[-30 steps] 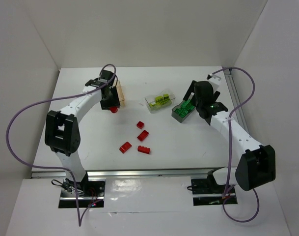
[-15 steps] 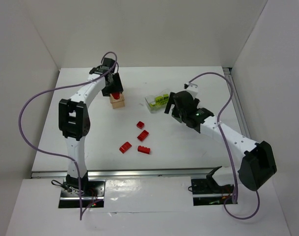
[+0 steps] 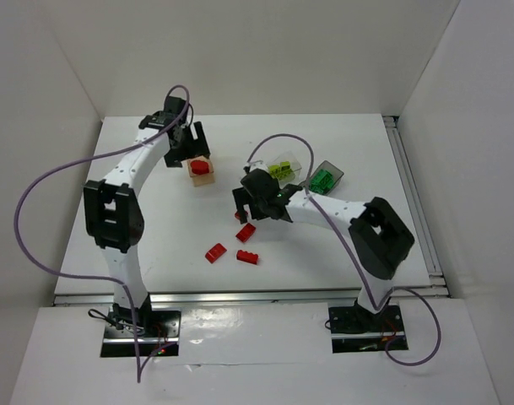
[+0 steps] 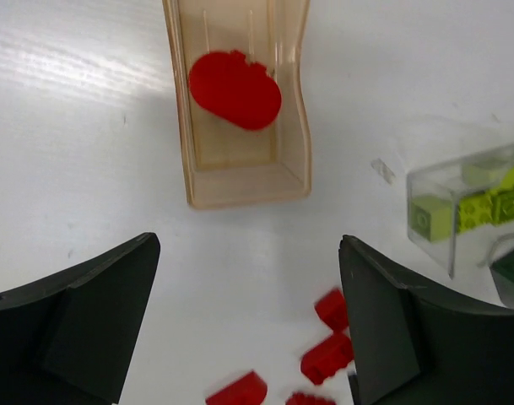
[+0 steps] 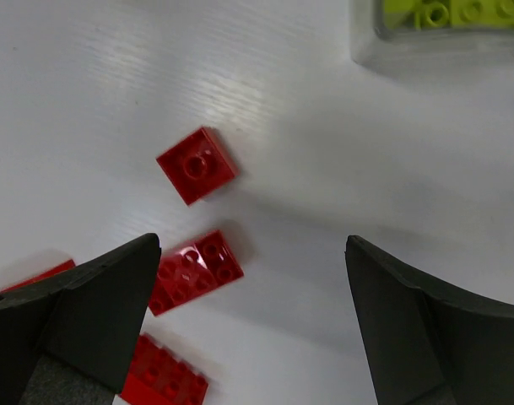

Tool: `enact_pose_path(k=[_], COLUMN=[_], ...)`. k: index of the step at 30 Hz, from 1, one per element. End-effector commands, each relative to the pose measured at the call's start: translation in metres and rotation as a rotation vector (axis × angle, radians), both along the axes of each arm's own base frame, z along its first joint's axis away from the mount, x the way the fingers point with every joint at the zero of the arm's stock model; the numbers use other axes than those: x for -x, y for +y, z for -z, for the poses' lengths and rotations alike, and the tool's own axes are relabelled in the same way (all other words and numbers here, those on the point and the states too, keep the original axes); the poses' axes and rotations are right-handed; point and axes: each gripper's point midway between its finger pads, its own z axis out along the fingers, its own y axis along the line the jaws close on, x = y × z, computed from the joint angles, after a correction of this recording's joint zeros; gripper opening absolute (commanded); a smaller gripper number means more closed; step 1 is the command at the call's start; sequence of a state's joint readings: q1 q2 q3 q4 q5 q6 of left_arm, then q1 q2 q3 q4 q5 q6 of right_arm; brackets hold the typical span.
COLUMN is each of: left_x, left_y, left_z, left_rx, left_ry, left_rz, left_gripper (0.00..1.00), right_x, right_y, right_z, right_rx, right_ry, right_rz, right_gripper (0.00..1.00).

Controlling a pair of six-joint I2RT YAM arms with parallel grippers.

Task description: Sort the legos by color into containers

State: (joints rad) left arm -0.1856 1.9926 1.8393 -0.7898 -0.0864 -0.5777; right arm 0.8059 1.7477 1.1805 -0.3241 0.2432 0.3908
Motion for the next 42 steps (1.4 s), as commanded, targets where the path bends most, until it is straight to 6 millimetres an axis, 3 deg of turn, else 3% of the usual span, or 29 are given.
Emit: enact_pose_path(k=[1, 2, 3, 4, 6, 7, 11, 12, 15, 16, 21, 23, 24, 27, 29, 33, 38, 39, 42], left_x=[0.02, 0.027, 0.031, 0.034, 0.04, 0.045, 0.055, 0.056, 0.061, 0.062, 0.069, 0.07, 0.073, 0.073, 0.073, 0.073, 0.071, 0.071, 0.071], left_y=[-0.005, -0.006, -0.005, -0.002, 0.009, 0.01, 0.032, 0.044, 0.062, 0.074, 0.085, 0.089, 0.087, 0.089, 0.093, 0.089, 0.087, 0.087, 0.091], left_z=[-0.061, -0.061, -0.078, -0.079, -0.086, -0.095, -0.111, -0.114, -0.125, -0.123, -0.127, -0.123, -0.124, -0.125, -0.125, -0.126, -0.12, -0.12, -0.12], left_rx=[0.06, 0.05, 0.051, 0.043, 0.035, 0.038, 0.017, 0.008, -0.008, -0.012, 0.01, 0.008, 0.022, 0.031, 0.03, 0.045, 0.059, 0.059, 0.058], left_ry=[-0.136, -0.133, -0.173, -0.176, -0.184, -0.199, -0.234, -0.237, -0.258, -0.248, -0.255, -0.246, -0.247, -0.256, -0.256, -0.255, -0.245, -0.245, -0.246], left_rz=[0.041, 0.043, 0.051, 0.044, 0.02, 0.02, -0.013, -0.043, -0.069, -0.096, -0.108, -0.117, -0.119, -0.122, -0.131, -0.119, -0.119, -0.119, -0.128], left_gripper=[0.96, 0.96, 0.96, 0.96, 0.96, 0.96, 0.96, 0.96, 0.96, 0.96, 0.96, 0.96, 0.95, 0.95, 0.95, 0.95, 0.95, 0.95, 0.95], right_x=[-0.025, -0.029, -0.031, -0.033, -0.04, -0.039, -0.042, -0.041, -0.041, -0.037, -0.03, -0.028, -0.028, -0.027, -0.028, -0.031, -0.025, -0.025, -0.029], right_y=[0.037, 0.04, 0.049, 0.05, 0.059, 0.06, 0.071, 0.072, 0.075, 0.077, 0.076, 0.074, 0.073, 0.07, 0.065, 0.061, 0.061, 0.062, 0.06], right_z=[-0.012, -0.008, -0.01, 0.003, 0.002, 0.014, 0.022, 0.022, 0.019, 0.017, 0.021, 0.027, 0.027, 0.031, 0.036, 0.039, 0.046, 0.046, 0.037], right_rx=[-0.006, 0.006, 0.006, 0.035, 0.029, 0.048, 0.039, 0.034, 0.021, 0.025, 0.049, 0.063, 0.064, 0.085, 0.11, 0.138, 0.156, 0.156, 0.16], right_ry=[-0.08, -0.079, -0.089, -0.078, -0.085, -0.061, -0.046, -0.042, -0.037, -0.032, -0.013, 0.003, 0.003, 0.015, 0.018, 0.013, 0.023, 0.023, 0.002], right_rz=[-0.131, -0.141, -0.157, -0.174, -0.188, -0.205, -0.231, -0.237, -0.236, -0.246, -0.262, -0.263, -0.263, -0.257, -0.244, -0.236, -0.253, -0.253, -0.239], right_gripper=[0.98, 0.98, 0.98, 0.98, 0.97, 0.95, 0.76, 0.67, 0.64, 0.64, 0.69, 0.64, 0.56, 0.56, 0.71, 0.75, 0.53, 0.43, 0.35])
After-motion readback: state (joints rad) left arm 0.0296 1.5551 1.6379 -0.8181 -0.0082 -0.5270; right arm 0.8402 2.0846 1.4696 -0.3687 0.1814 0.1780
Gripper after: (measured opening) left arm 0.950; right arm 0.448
